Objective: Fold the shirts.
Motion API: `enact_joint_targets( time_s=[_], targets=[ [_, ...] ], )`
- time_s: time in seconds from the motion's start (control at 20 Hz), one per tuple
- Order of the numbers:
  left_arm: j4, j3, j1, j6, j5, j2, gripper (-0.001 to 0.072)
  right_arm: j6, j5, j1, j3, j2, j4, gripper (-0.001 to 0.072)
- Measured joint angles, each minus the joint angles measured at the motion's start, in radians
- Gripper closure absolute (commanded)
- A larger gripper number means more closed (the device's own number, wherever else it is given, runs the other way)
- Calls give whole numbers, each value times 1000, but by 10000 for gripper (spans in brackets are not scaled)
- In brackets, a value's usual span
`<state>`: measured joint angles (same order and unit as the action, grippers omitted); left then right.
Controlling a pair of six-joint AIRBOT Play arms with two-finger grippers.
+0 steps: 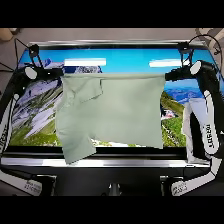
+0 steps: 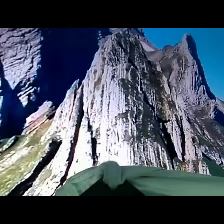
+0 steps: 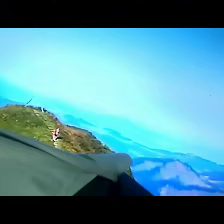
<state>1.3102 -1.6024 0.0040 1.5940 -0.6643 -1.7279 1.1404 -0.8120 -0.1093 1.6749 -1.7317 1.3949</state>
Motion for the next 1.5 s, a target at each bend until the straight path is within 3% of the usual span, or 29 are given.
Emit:
enact_joint_targets(
  time_s=[0.15,0.3,0.5,0.75,0.8,0.85,0.9,0.95,1.0,1.05,1.15,1.35,1.5],
  targets=[
    [-12,-31,3,-13,-37,-53,674,16,-79,0,-2,-40,-8,692],
    [-19,-43,23,-85,-128,-32,674,-20,-184,-1,-1,-32,-9,693],
    [-6,-28,53,-124,-404,2,674,-53,-446,0,-28,-27,0,692],
    [15,121,62,-126,-615,8,674,-76,-589,0,-112,-63,-31,692],
    [16,141,62,-126,-629,8,672,-77,-603,0,-119,-67,-40,673],
    [16,157,62,-126,-644,8,591,-78,-612,0,-124,-67,-48,459],
    [14,165,63,-125,-662,10,360,-79,-620,0,-129,-65,-51,308],
    [14,166,65,-125,-682,11,237,-81,-627,-1,-132,-56,-51,259],
    [14,160,69,-125,-706,13,238,-83,-631,-2,-133,-42,-51,210],
    [12,150,76,-125,-735,19,246,-87,-640,-3,-135,-26,-46,210],
    [8,140,98,-125,-784,48,333,-98,-684,-22,-137,9,-38,216],
    [8,298,154,-124,-819,196,303,-113,-780,-72,-226,87,-28,227],
    [-22,580,184,-140,-772,359,299,-123,-734,-82,-408,192,-46,259]
  ],
)
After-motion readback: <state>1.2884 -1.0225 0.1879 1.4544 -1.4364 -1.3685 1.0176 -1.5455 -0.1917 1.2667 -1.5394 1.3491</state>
